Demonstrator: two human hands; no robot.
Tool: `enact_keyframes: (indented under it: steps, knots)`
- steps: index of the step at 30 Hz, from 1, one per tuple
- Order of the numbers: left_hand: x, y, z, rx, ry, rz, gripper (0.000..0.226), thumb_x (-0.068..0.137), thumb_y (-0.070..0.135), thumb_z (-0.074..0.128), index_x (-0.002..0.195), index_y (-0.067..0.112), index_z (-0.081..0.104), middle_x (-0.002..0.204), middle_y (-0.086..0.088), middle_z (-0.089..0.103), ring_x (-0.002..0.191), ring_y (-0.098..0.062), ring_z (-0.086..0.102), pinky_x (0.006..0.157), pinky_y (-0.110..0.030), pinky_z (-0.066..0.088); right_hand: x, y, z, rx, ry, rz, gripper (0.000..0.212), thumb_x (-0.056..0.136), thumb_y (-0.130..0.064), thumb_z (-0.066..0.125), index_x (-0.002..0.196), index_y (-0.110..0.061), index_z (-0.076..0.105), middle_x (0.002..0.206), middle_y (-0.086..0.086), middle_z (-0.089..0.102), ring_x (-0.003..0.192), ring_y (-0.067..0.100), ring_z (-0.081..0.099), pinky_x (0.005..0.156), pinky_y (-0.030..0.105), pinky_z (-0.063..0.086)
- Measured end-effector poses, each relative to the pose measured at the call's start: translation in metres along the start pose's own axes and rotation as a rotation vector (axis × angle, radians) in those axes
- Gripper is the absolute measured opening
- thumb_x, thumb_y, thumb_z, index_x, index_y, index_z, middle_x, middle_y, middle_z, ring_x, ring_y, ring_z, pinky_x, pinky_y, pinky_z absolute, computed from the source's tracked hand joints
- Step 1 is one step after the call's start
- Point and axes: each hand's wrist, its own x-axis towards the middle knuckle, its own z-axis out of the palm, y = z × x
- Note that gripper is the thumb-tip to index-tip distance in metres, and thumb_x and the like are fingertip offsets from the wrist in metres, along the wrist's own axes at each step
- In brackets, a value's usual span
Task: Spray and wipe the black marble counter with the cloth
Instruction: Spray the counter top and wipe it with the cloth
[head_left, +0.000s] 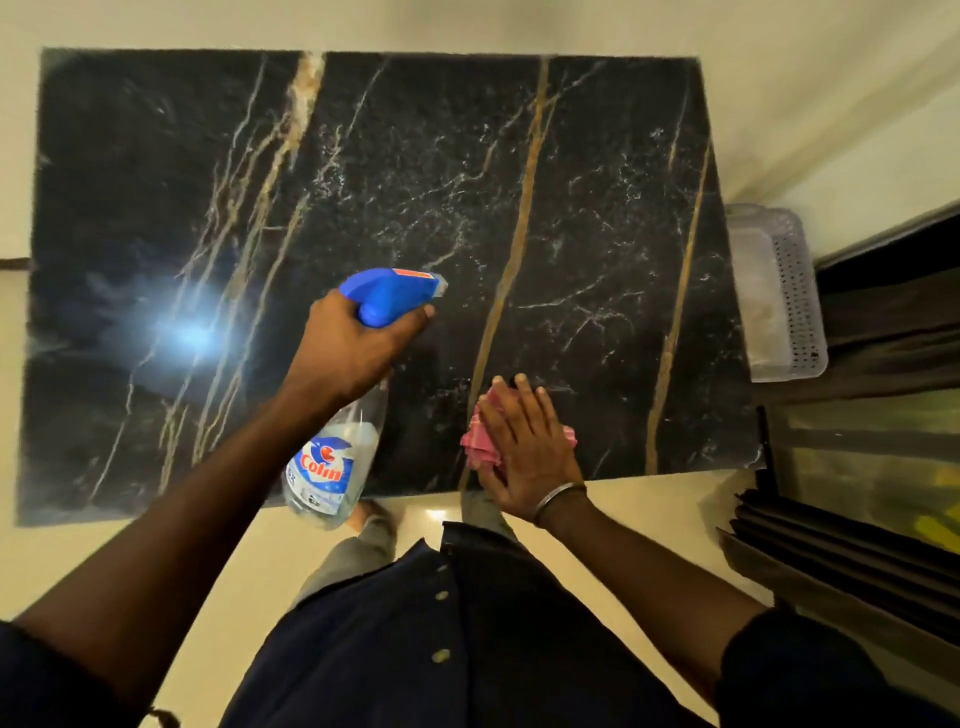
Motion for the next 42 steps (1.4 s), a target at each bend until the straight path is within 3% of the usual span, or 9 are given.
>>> enact_keyframes:
  steps: [7,13,16,20,23,28,34,39,42]
  knots:
    - [-0.024,-0.055,-0.084,-0.006,0.139,-0.091,0.016,0.088,0.034,0.074,0.093,0.024,0.062,0.066,0.01,0.06,0.059,-0.009,0.06,0.061,-0.022,0.049,0.044,-0.093,0.013,-0.096,-0.078,-0.141,0.087,0.091,-0.058,0.042,0.157,-0.009,0.015,0.165,0.016,0.004,0.151,0.039,-0.001,0.121,0.054,0.009]
    - [-0.037,-0.098,-0.144,-0.047,0.24,-0.137,0.02,0.088,0.037,0.074,0.097,0.022,0.062,0.071,0.008,0.061,0.064,-0.013,0.06,0.065,-0.031,0.051,0.082,-0.173,0.021,-0.117,-0.114,-0.253,0.087,0.091,-0.059,0.037,0.157,-0.009,0.011,0.164,0.017,0.0,0.151,0.04,-0.004,0.121,0.054,0.006]
    - [-0.046,-0.117,-0.172,-0.08,0.274,-0.159,0.016,0.087,0.038,0.074,0.087,0.027,0.062,0.067,0.005,0.06,0.063,-0.017,0.061,0.065,-0.036,0.055,0.1,-0.215,0.028,-0.129,-0.129,-0.31,0.088,0.091,-0.06,0.037,0.157,-0.009,0.011,0.164,0.017,-0.001,0.151,0.039,-0.005,0.121,0.054,0.005]
    - [-0.055,-0.139,-0.207,-0.105,0.36,-0.176,0.015,0.088,0.034,0.073,0.085,0.025,0.061,0.065,0.007,0.056,0.058,-0.007,0.055,0.061,-0.022,0.05,0.127,-0.275,0.038,-0.136,-0.156,-0.377,0.084,0.094,-0.058,0.033,0.157,-0.009,0.008,0.165,0.016,-0.003,0.15,0.038,-0.008,0.12,0.055,0.006]
    - [-0.063,-0.153,-0.231,-0.083,0.417,-0.215,0.026,0.089,0.037,0.071,0.096,0.013,0.065,0.07,-0.002,0.06,0.06,-0.007,0.055,0.057,-0.012,0.045,0.144,-0.318,0.041,-0.141,-0.163,-0.441,0.079,0.096,-0.056,0.029,0.156,-0.008,0.012,0.164,0.017,0.003,0.151,0.039,-0.004,0.119,0.055,0.006]
    - [-0.078,-0.181,-0.269,-0.083,0.511,-0.253,0.031,0.089,0.038,0.07,0.1,0.009,0.065,0.079,-0.014,0.064,0.068,-0.019,0.059,0.063,-0.017,0.047,0.172,-0.383,0.046,-0.175,-0.167,-0.587,0.075,0.096,-0.055,0.032,0.153,-0.008,0.02,0.161,0.017,0.017,0.15,0.041,0.005,0.119,0.056,0.009]
    - [-0.09,-0.207,-0.294,-0.117,0.615,-0.341,0.034,0.088,0.04,0.071,0.105,0.013,0.059,0.072,0.003,0.054,0.064,-0.01,0.054,0.058,-0.004,0.041,0.195,-0.426,0.052,-0.216,-0.185,-0.652,0.078,0.094,-0.058,0.04,0.153,-0.011,0.023,0.16,0.015,0.023,0.149,0.039,0.008,0.119,0.055,0.008]
    - [-0.084,-0.219,-0.303,-0.147,0.638,-0.377,0.044,0.088,0.043,0.071,0.112,0.007,0.063,0.089,-0.018,0.066,0.073,-0.024,0.062,0.069,-0.026,0.052,0.202,-0.43,0.049,-0.231,-0.184,-0.644,0.082,0.093,-0.061,0.042,0.155,-0.012,0.017,0.162,0.014,0.016,0.15,0.038,0.007,0.12,0.055,0.005]
    - [-0.074,-0.221,-0.306,-0.159,0.631,-0.403,0.045,0.087,0.043,0.071,0.112,0.006,0.063,0.09,-0.019,0.066,0.071,-0.02,0.061,0.067,-0.025,0.05,0.205,-0.428,0.05,-0.245,-0.179,-0.653,0.08,0.094,-0.059,0.041,0.156,-0.013,0.017,0.162,0.013,0.015,0.15,0.037,0.006,0.121,0.054,0.004]
